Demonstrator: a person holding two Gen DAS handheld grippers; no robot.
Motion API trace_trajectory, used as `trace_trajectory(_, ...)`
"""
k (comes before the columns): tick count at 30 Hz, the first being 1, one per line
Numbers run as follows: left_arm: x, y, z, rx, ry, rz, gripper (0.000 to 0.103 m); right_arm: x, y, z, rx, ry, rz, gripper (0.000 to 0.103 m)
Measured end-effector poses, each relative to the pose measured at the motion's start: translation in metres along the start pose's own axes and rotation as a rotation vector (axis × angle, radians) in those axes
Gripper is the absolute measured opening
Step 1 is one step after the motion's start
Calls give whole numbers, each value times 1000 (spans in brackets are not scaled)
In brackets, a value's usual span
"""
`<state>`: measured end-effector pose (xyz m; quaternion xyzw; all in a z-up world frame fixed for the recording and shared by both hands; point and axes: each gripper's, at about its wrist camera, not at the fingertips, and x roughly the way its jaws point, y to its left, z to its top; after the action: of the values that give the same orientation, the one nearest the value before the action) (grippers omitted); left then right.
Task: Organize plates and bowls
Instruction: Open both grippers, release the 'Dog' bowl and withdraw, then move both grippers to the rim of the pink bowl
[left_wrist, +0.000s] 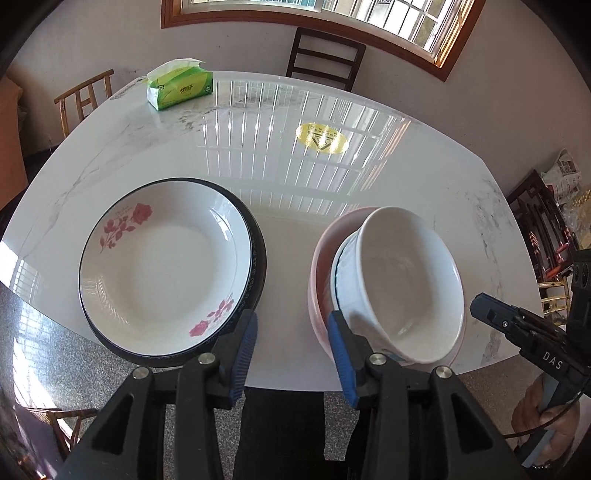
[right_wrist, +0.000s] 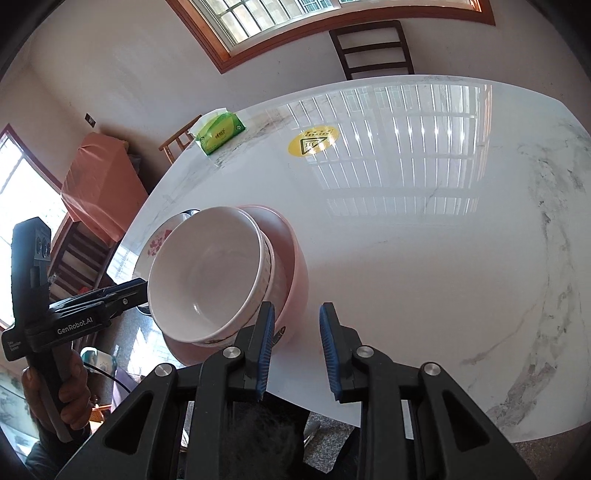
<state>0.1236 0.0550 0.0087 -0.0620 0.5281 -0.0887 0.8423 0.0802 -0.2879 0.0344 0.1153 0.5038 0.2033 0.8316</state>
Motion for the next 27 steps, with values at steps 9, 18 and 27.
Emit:
trace_trajectory(9,11,0,6,-39,54,-26,41,8,-8,3,53,32,32,25)
trace_trajectory(18,13,-13,1,-27,53,56,44,15,8,10,-22,90,-45,25)
trace_trajectory(27,18,-30,-1,48,52,170,52,24,22,14,-109,134,-161,25)
